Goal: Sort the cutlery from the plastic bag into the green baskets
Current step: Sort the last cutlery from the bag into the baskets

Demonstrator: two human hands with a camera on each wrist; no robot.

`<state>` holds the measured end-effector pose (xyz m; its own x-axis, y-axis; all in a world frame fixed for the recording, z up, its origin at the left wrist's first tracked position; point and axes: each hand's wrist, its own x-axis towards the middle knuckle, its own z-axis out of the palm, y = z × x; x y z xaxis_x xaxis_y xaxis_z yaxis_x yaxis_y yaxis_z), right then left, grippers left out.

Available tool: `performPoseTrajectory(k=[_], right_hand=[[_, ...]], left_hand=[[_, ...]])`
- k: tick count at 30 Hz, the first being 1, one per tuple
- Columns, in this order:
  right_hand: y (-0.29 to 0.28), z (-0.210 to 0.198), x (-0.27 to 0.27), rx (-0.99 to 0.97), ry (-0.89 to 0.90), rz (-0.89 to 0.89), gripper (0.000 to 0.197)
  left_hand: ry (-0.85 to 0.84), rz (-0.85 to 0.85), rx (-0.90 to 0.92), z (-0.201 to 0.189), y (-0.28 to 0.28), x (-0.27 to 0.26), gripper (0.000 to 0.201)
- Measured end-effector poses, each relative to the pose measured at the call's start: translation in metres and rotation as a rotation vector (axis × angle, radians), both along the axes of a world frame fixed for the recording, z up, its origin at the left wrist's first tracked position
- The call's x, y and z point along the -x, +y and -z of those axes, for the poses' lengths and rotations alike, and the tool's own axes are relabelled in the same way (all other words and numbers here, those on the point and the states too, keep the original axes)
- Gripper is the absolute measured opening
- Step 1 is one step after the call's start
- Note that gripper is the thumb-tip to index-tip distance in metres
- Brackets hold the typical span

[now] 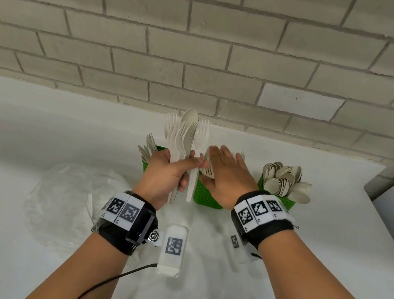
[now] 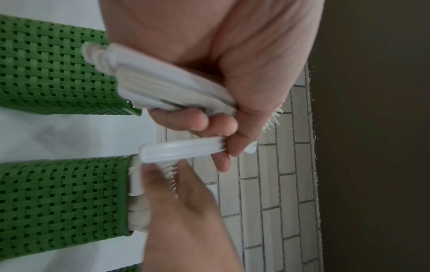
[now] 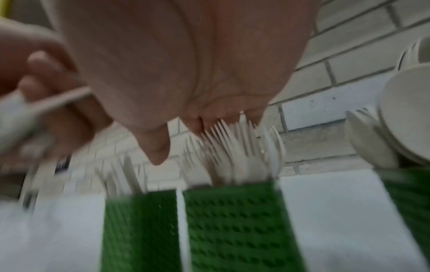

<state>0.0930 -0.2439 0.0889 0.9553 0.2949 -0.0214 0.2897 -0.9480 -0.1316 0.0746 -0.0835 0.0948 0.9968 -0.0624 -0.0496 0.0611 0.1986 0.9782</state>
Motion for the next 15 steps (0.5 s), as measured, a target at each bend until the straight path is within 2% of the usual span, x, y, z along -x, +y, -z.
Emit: performPoseTrajectory(k=[2,5,6,7,9,10,11,13,15], right_hand=[[0.001,-0.004,-0.001,-0.071,-0.076,0.018,0.072],[-0.001,-0.005,0.002,-0.067,0.047,0.003,0.064],[-0.002,-0.006,0.004,-0.143,0.049,0.015,0.057],[-0.003,-0.009,0.005,-0.307,-0.004,0.047,0.050],[-0.001,-0.025,0.011,-0.825,-0.149,0.178,0.034],[0.000,-0.034,0.013,-1.076,-0.163,0.218,0.028],[0.002,-0.042,0.016,-1.237,-0.142,0.232,0.021],[0.001,-0.051,0.020,-1.263,-0.115,0.202,0.006],[-0.002,-0.058,0.022,-1.217,-0.079,0.182,0.007]], left_hand=[[0.006,0.026,0.001,0.000,-0.001,0.002,0.008],[0.004,0.044,0.000,0.000,-0.002,0.004,0.016],[0.003,0.048,-0.005,0.000,-0.002,0.005,0.017],[0.000,0.052,-0.006,-0.001,-0.003,0.005,0.017],[0.003,0.064,-0.011,-0.001,-0.005,0.005,0.016],[0.006,0.067,-0.008,-0.002,-0.006,0.005,0.015],[0.011,0.070,-0.003,-0.002,-0.007,0.006,0.013],[0.017,0.090,0.000,-0.003,-0.009,0.008,0.010],[0.013,0.110,0.002,-0.003,-0.011,0.010,0.012]])
